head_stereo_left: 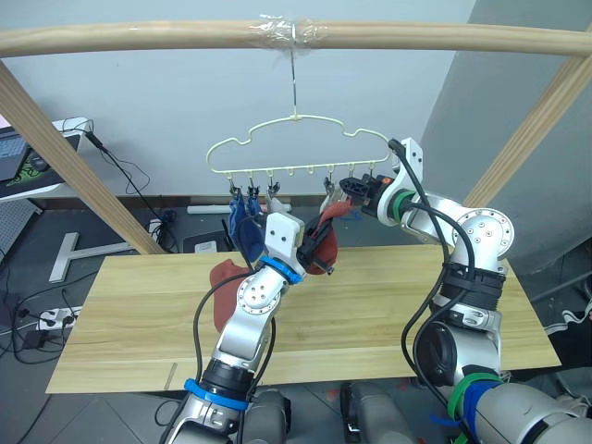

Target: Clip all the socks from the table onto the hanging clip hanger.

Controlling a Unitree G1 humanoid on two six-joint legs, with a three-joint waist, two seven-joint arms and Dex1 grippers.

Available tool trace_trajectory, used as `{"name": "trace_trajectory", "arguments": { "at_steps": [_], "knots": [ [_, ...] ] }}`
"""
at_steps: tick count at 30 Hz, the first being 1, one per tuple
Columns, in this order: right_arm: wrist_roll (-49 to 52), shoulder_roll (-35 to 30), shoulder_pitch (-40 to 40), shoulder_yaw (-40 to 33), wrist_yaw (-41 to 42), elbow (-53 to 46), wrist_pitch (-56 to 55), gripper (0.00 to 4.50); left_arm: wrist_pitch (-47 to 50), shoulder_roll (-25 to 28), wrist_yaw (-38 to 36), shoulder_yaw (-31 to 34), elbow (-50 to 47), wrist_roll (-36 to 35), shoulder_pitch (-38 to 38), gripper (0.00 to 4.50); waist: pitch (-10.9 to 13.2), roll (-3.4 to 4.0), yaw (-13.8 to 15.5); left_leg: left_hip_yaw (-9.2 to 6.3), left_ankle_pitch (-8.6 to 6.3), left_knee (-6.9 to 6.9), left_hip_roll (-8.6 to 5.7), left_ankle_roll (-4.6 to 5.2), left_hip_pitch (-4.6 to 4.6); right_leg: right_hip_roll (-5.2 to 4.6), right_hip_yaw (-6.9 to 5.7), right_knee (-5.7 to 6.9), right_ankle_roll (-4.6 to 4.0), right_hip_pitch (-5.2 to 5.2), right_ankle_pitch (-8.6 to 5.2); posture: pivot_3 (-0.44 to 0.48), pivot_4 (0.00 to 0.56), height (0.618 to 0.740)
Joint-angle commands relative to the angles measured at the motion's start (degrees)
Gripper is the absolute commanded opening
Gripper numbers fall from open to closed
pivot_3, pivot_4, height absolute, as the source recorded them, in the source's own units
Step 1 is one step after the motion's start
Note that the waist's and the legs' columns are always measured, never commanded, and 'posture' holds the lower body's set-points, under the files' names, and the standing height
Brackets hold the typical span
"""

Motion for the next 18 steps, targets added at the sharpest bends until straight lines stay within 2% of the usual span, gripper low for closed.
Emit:
{"name": "trace_trajectory", "arguments": {
  "at_steps": [1, 4, 6, 10, 13, 18],
  "knots": [
    [1.6, -0.4, -0.8, -0.3, 0.9, -1.7, -1.0, 2.82, -1.0, -0.3, -0.9, -0.3, -1.4, -1.1, -0.2, 0.0, 0.0, 0.0, 0.0, 0.0, 0.0, 0.0, 0.0, 0.0, -0.01, 0.0, 0.0, 0.0, 0.0, -0.01, 0.0, -0.025, 0.169, 0.74],
    [1.8, -1.1, -1.0, -0.4, 1.6, -2.0, -2.0, 3.93, -0.7, -0.3, -1.5, -0.7, -1.4, -1.1, -0.1, 0.0, 0.0, 0.0, -0.1, 0.0, 0.0, 0.0, 0.01, 0.0, -0.01, 0.0, 0.0, 0.01, 0.0, -0.02, 0.0, -0.025, 0.169, 0.74],
    [2.4, -1.6, -1.0, -0.8, 2.1, -2.6, -2.3, 4.48, -0.6, -0.5, -1.7, -0.9, -1.3, -1.1, 0.0, 0.0, 0.0, 0.0, -0.1, 0.01, 0.0, 0.0, 0.0, 0.0, -0.01, 0.01, -0.01, 0.01, 0.0, -0.02, 0.0, -0.025, 0.169, 0.74],
    [3.9, -2.5, -0.7, -1.0, 2.9, -3.8, -2.0, 4.48, 0.3, -0.9, -2.0, -0.7, -1.2, -1.9, -0.1, 0.0, 0.0, 0.0, -0.1, 0.03, 0.0, 0.0, 0.0, 0.0, -0.02, 0.01, -0.01, 0.0, 0.0, -0.02, 0.0, -0.032, 0.167, 0.74],
    [2.1, -6.6, 1.7, 2.3, 5.2, -6.6, -3.2, 4.48, 2.6, -1.5, -3.4, -0.9, -1.8, -4.2, 0.5, 0.0, 0.0, 0.0, 0.0, 0.02, 0.0, 0.0, 0.0, 0.0, -0.04, 0.01, 0.0, 0.0, 0.0, -0.03, 0.0, -0.032, 0.167, 0.74],
    [-0.4, -9.8, 4.2, 6.2, 7.3, -8.5, -8.3, 4.5, 5.7, -1.6, -5.4, -1.1, -2.3, -6.5, 0.7, 1.27, 0.0, 0.0, -0.1, 0.06, 0.0, 0.01, -0.03, 0.01, -0.08, 0.01, 0.0, -0.02, 0.02, -0.04, 0.0, -0.04, 0.169, 0.74]
  ]
}}
